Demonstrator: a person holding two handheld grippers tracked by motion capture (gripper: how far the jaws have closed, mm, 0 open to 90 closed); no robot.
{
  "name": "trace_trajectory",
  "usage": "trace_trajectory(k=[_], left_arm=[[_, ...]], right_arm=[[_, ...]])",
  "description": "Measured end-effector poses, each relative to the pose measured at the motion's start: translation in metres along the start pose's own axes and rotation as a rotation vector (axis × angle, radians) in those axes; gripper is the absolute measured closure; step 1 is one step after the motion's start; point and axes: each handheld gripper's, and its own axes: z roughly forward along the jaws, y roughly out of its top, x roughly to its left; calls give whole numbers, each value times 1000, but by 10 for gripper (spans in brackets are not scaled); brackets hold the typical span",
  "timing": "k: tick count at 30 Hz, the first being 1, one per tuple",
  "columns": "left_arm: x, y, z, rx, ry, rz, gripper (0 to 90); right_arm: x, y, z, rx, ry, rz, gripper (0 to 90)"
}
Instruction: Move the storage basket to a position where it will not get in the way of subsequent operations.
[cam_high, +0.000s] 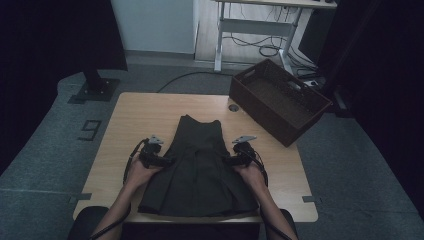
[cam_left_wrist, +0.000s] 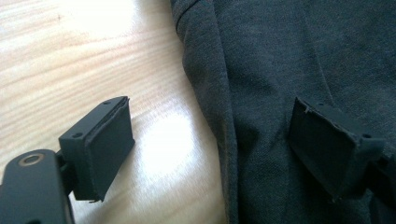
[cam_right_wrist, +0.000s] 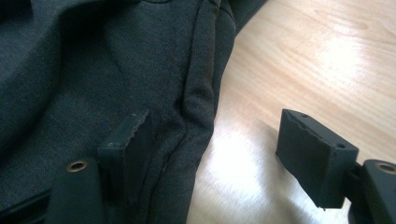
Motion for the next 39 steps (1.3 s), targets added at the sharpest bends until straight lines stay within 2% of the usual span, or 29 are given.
trace_trajectory(k=[6,14,21,28,31,34,36,38,39], left_arm=[[-6,-12,-9,-17,-12,5,140],[-15,-28,-23,-17,-16,19,141],[-23,-35,-28,-15,-13,22,140],[-30,-39,-31,-15,-16,23,143],[-30,-39,-32,-11,-27,26,143],[-29,-33,-34,21,-42,1,147],[-31,-28,-39,-12,-41,6,141],[-35,-22,-43,-43,-71,4,119],[-37,-19,-44,-47,-71,13,100]], right_arm=[[8,-9,-8,-9,7,-4,269],[17,-23,-19,-32,4,5,259],[25,-33,-27,-36,-1,8,259],[27,-39,-33,-37,13,1,247],[27,-40,-34,-34,19,1,240],[26,-41,-35,-38,24,2,237],[25,-41,-35,-40,29,1,234],[25,-41,-35,-42,33,0,232],[25,-41,-35,-42,33,0,228]])
